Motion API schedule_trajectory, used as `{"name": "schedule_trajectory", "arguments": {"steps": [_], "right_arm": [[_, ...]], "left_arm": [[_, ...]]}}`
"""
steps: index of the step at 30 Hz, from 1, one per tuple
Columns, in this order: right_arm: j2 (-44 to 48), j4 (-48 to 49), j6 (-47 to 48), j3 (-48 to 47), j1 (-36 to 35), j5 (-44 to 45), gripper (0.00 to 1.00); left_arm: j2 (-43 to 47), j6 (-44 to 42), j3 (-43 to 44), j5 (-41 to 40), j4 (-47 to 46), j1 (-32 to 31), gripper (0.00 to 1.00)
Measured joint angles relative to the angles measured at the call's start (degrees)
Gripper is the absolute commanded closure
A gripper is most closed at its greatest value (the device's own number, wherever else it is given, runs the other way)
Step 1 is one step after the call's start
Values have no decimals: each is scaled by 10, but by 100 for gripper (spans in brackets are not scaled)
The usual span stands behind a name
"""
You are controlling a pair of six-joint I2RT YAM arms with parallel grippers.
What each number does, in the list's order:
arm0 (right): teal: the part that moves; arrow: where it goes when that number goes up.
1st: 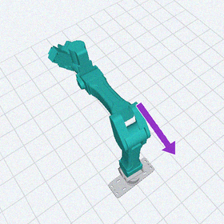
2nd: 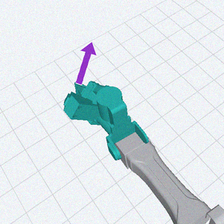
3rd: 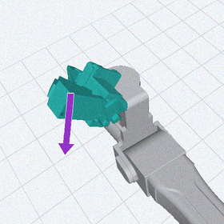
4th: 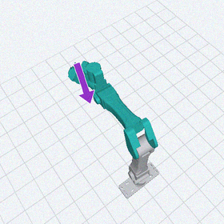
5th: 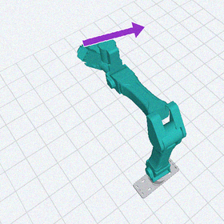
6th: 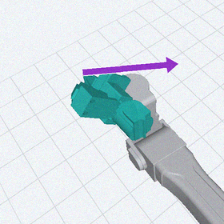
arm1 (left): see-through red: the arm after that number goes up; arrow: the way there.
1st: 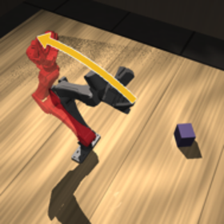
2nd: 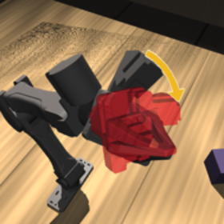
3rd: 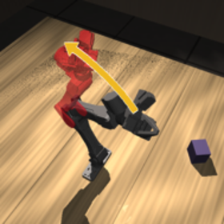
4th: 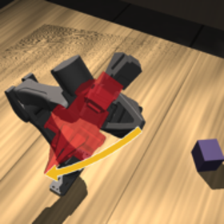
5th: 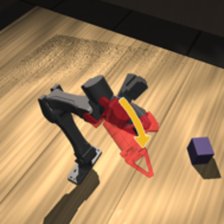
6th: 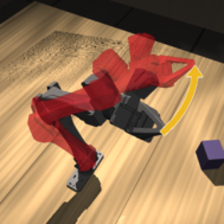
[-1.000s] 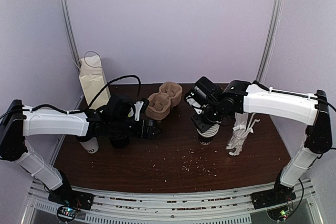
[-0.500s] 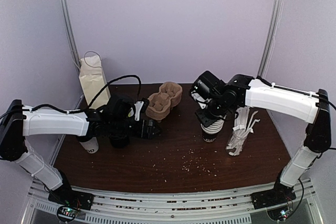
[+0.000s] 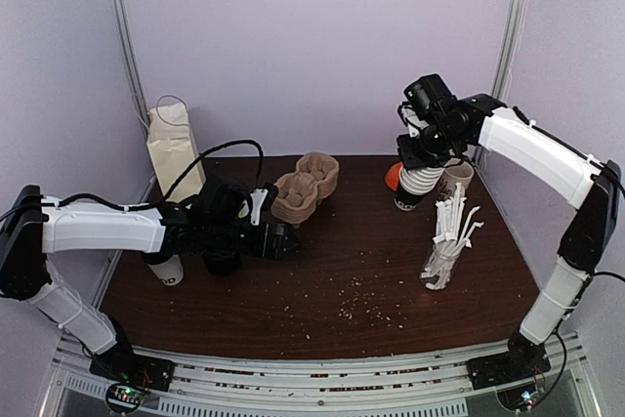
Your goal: Pack the takeout coffee
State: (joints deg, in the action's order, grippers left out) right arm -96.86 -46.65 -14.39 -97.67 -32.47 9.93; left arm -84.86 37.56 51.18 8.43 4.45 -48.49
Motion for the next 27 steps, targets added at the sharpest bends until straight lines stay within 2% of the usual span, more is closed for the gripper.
{"name": "schedule_trajectory", "arguments": {"steps": [7,16,22,24,25,27], "right_arm": [[-78,-17,-3,-69,61,-25,100],[-164,-64,9,-143,76,-31,100],[-192,-73,11,-147,96,-28,99],[-196,-74,11,-149,100,-29,84],[-196,-73,11,-150,102,-30,72],[-197,-77,10,-155,106,-32,57]], "left_arm": [[0,-4,1,7,1,0,16],[0,-10,1,12,1,0,16],[0,-16,1,16,1,0,16],[0,-19,1,18,1,0,16],[0,-20,0,19,1,0,16],[0,-22,1,21,1,0,16]]}}
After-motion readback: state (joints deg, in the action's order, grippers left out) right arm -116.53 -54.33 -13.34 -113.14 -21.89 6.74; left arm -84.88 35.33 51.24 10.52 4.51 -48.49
